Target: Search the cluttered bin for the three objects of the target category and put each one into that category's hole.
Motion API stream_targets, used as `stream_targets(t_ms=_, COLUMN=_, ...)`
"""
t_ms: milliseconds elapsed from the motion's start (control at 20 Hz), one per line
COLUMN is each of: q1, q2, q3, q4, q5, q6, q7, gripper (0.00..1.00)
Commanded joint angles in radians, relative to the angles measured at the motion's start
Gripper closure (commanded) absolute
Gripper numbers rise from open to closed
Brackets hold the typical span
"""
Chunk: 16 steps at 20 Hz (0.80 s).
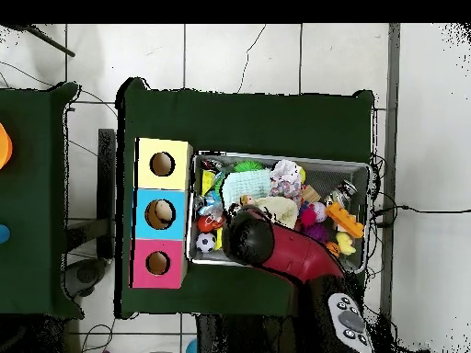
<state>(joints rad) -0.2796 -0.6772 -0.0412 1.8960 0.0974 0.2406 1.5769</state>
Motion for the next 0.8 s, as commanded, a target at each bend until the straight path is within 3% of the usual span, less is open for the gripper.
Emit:
stream_targets(t_ms=50, q1=-0.012, q2=0.054, q3=0.052, q4=-0.001, q5=0.044, q6=-0.055, q7=0.221, gripper=0.0)
stream_targets(t_ms=800, q1=-0.063, q2=0.142, q3=0.064, q4=-0.025, q5=-0.002, q6=-0.15, q7=0.182, gripper=0.0)
